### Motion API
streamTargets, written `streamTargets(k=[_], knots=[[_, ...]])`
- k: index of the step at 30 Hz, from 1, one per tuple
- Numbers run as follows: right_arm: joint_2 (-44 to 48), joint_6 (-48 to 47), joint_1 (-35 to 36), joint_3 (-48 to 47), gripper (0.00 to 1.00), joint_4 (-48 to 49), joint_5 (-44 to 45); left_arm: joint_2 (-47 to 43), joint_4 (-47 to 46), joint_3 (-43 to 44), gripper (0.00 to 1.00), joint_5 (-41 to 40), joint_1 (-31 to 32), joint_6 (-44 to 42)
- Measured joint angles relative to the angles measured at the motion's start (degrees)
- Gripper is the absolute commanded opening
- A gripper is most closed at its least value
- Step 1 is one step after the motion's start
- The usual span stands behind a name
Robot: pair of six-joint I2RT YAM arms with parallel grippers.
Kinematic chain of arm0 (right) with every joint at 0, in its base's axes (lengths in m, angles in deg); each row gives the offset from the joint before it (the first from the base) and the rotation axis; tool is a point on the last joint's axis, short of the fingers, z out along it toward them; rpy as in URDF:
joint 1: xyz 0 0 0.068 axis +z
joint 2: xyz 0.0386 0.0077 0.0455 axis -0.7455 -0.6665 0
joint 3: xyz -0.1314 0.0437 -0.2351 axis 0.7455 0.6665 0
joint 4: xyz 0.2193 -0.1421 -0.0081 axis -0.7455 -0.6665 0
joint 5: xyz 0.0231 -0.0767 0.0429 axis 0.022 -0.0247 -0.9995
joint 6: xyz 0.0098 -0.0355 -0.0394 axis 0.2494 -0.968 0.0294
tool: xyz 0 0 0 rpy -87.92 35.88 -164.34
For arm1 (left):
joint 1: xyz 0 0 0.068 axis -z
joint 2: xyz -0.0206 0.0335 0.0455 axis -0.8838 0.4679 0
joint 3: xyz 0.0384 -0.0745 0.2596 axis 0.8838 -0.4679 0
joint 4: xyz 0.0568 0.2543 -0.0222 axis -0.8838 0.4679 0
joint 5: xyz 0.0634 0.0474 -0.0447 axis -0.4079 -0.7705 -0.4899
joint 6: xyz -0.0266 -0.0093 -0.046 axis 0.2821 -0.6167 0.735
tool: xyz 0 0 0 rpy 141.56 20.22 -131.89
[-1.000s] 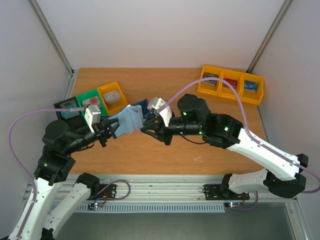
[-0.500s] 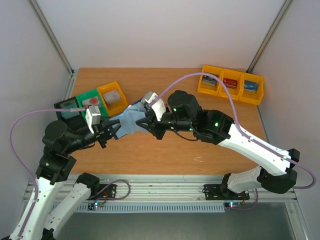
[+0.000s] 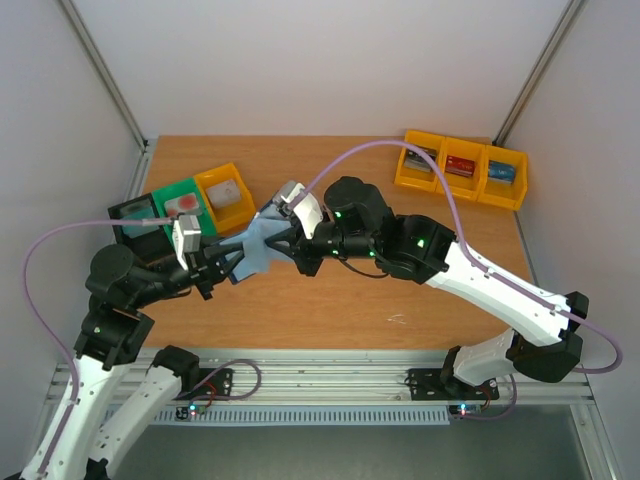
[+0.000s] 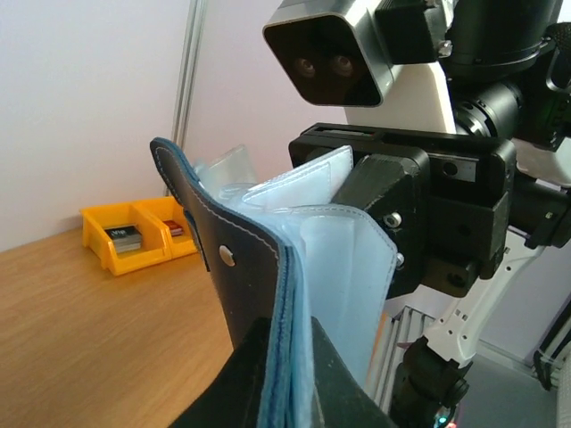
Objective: Take the credit cards out of the card holder
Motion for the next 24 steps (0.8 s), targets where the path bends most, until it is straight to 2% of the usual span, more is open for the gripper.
streamTargets(k=[2,4,8,12,15,17,21,22,24], knots=[[0.0,0.2,0.0,0.0,0.01,0.0,-0.4,-0.2,-0.1,-0.1,0.47,-0.3,0.0,-0.2],[0.0,0.6,0.0,0.0,0.01,0.0,-0.2,-0.3,0.0,-0.3,0.61,0.0,0.0,-0.7],[0.0,2.4,0.0,-0.6,0.01,-1.0,2.2,-0.4,0.1,-0.7,0.74,1.6,0.0,-1.8],[0.0,6.1,0.0,-2.2,0.01,-1.8,5.6,-1.2,0.2,-1.2,0.83,1.2,0.0,-2.6],[-0.2,10.1,0.3,-2.9,0.01,-1.6,9.1,-1.4,0.3,-2.1,0.96,-1.2,0.0,-3.1],[-1.1,12.4,1.1,-3.9,0.01,-1.7,11.9,-1.2,0.6,-2.7,0.99,-3.2,0.0,-3.8],[-5.1,15.1,3.9,-7.2,0.01,-1.8,16.4,0.1,0.8,-2.9,0.98,-6.0,0.0,-4.7],[-6.0,15.4,4.5,-7.8,0.01,-1.7,16.8,0.3,0.8,-3.0,0.93,-6.4,0.0,-4.7],[-8.0,15.9,5.3,-9.5,0.01,-1.9,17.3,0.6,0.8,-3.3,0.77,-6.9,0.0,-4.8]])
